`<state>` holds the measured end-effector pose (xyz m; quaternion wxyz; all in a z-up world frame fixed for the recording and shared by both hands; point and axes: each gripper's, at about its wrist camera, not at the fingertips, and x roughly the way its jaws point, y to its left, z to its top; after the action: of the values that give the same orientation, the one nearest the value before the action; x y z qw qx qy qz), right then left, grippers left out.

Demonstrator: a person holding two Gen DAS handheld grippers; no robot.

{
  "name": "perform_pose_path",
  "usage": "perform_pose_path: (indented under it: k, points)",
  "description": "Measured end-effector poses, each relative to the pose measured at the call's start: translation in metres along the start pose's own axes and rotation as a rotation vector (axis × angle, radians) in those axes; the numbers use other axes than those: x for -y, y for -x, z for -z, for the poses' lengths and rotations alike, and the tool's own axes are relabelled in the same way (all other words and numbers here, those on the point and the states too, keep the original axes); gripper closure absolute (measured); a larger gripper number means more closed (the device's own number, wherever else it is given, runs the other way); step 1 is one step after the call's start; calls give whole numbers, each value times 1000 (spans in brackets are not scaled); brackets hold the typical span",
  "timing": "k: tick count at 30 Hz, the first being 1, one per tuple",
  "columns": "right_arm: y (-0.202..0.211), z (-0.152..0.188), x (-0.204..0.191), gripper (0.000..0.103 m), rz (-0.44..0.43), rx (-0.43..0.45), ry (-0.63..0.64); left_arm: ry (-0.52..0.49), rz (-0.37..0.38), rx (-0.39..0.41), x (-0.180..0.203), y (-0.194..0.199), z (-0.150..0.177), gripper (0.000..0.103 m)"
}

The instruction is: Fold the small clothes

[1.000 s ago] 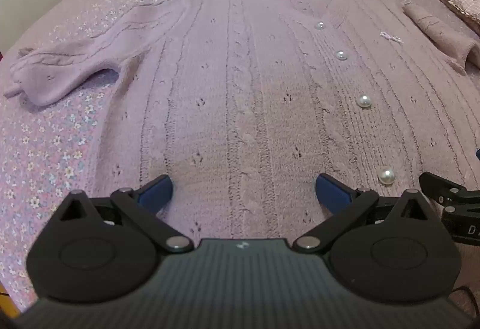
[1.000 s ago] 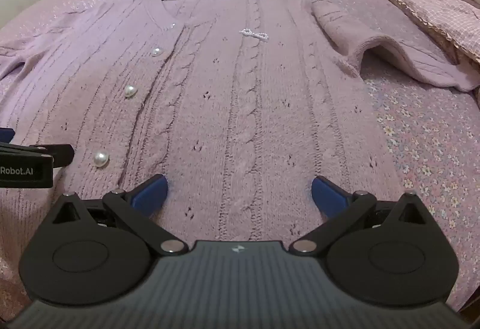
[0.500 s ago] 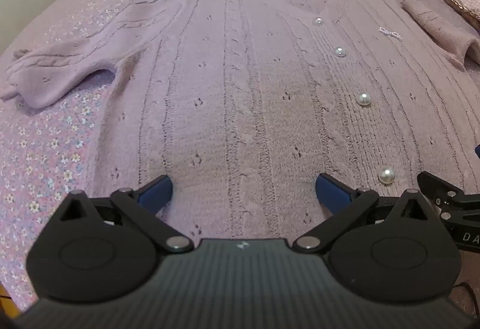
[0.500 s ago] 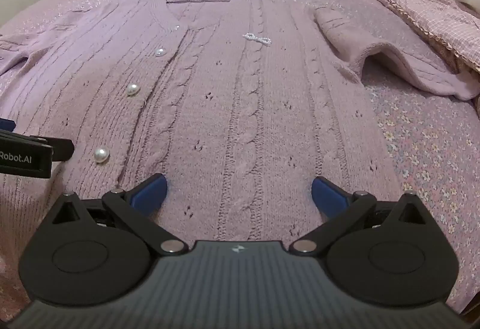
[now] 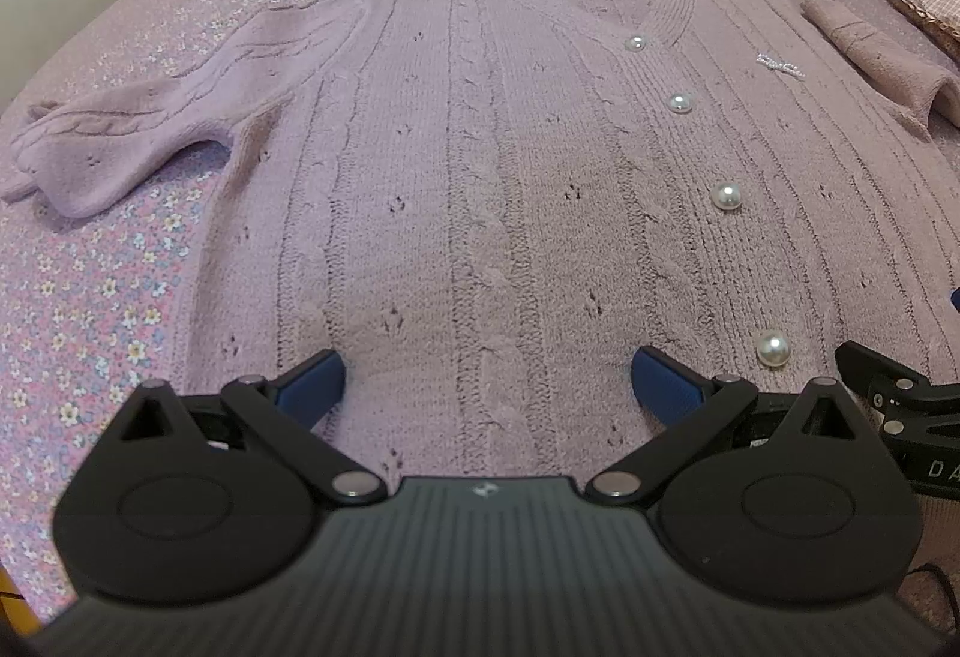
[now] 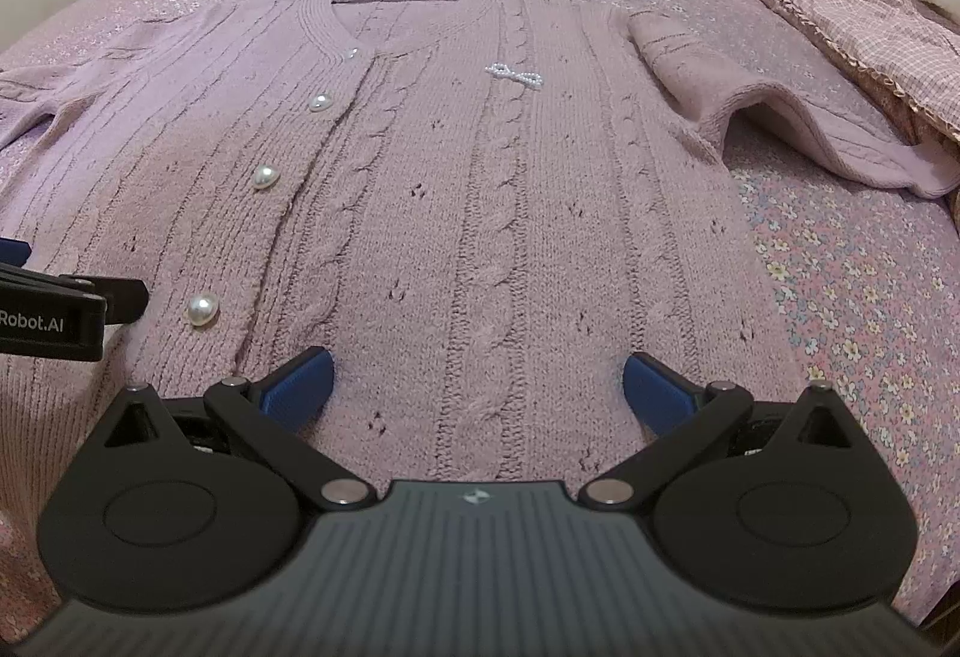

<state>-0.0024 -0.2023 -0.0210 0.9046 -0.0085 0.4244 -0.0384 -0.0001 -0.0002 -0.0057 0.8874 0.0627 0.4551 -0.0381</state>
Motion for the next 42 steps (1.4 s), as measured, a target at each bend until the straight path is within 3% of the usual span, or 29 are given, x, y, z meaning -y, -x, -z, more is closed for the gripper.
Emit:
perform_pose_path:
  k: [31,42]
  points:
    - [-4,-4,-2,0,5,-32,-2,2,10,-17,-3,-1,-9,0]
    - [-8,-15,2,0,-20,-103,0,1,14,-61,-3,-5,-17,0]
